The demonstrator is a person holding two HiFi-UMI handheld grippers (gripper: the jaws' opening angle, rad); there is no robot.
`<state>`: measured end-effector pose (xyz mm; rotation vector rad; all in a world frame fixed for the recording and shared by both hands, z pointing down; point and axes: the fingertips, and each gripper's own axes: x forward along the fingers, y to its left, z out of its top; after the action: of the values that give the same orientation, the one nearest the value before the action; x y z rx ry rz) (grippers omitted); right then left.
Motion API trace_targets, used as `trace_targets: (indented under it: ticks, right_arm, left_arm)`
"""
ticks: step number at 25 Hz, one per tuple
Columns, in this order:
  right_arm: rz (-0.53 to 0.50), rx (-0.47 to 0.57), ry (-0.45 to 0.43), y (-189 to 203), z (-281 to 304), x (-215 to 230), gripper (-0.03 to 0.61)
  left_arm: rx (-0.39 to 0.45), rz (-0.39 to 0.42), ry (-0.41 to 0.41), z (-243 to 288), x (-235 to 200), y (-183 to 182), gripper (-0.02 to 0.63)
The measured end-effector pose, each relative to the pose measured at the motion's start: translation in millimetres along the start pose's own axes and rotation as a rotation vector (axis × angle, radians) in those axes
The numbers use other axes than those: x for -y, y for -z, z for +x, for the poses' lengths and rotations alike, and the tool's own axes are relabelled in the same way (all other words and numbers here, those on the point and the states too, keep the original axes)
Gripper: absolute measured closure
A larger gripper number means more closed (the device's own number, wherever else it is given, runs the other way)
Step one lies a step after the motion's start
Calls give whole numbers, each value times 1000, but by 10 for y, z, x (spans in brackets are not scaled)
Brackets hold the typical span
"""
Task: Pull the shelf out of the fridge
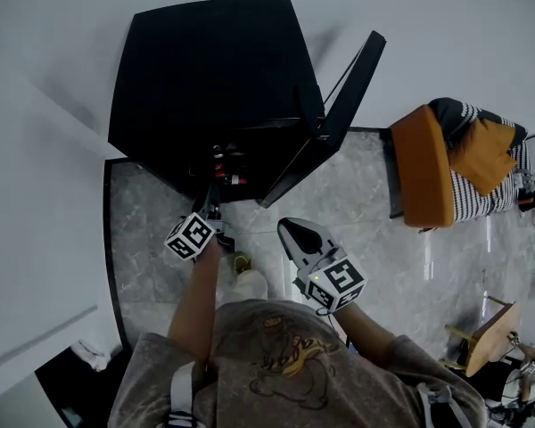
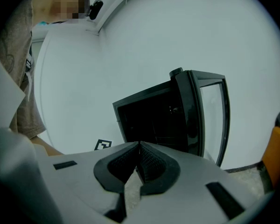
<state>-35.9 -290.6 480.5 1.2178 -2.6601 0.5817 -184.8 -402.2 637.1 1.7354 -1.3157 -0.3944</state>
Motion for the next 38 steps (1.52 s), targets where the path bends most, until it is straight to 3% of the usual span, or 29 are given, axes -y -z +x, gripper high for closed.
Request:
trace_targets:
  ticks: [21, 38]
  right_arm:
    - [38, -61, 21, 184, 269, 74, 557]
    - [70, -98, 63, 329, 256, 158, 557]
  left_arm:
    - [32, -114, -36, 670, -488, -23, 514]
    - [105, -322, -63, 1206, -845, 23, 487]
